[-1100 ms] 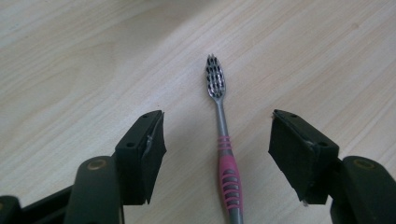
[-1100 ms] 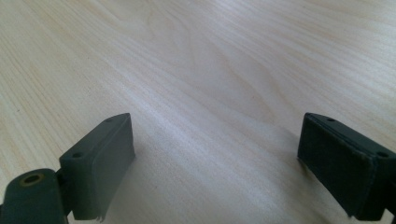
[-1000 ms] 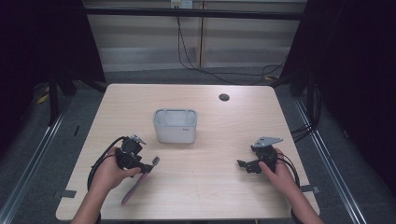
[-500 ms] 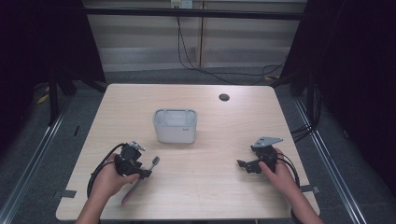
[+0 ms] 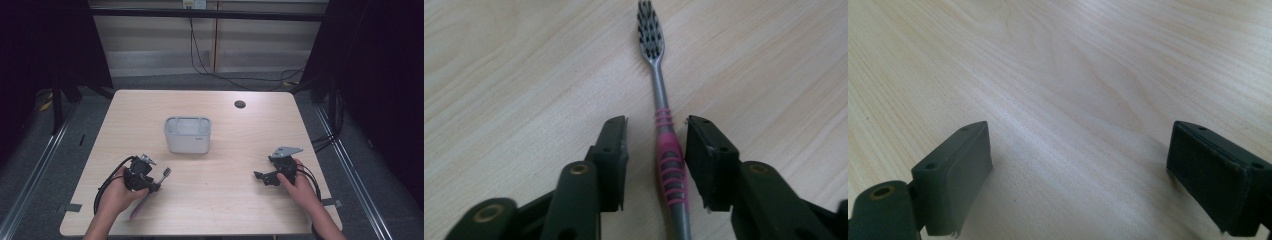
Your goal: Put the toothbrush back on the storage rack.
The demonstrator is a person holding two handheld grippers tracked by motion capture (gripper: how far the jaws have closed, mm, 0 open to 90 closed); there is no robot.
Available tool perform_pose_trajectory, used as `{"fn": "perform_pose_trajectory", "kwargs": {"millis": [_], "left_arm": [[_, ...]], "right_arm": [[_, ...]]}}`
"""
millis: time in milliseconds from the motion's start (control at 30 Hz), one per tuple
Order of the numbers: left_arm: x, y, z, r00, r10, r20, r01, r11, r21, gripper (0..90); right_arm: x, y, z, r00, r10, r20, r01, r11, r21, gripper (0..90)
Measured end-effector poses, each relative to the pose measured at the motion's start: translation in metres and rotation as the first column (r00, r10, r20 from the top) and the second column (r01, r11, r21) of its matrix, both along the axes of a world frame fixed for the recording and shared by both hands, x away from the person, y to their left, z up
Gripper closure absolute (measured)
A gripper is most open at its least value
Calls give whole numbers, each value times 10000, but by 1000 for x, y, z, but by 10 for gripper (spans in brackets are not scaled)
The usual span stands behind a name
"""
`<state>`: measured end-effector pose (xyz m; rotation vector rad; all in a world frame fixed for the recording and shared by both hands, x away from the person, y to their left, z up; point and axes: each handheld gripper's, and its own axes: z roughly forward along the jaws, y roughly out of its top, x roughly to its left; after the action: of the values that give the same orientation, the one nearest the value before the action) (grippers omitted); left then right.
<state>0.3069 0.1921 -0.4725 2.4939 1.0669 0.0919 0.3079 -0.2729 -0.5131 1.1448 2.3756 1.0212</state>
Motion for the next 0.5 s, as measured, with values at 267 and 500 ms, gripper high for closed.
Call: {"fn": "perform_pose_trajectory", "kwargs": {"millis": [267, 500], "left_arm": [[-2, -5, 2, 10000, 52, -47, -49, 9988, 489, 790], [1, -9, 9, 9995, 220, 214, -218, 9997, -106, 795]], "right_arm": [[0, 0, 0, 10000, -4, -7, 4, 10000, 4, 101], [0, 0, 0, 10000, 0, -8, 0, 10000, 5, 101]]}}
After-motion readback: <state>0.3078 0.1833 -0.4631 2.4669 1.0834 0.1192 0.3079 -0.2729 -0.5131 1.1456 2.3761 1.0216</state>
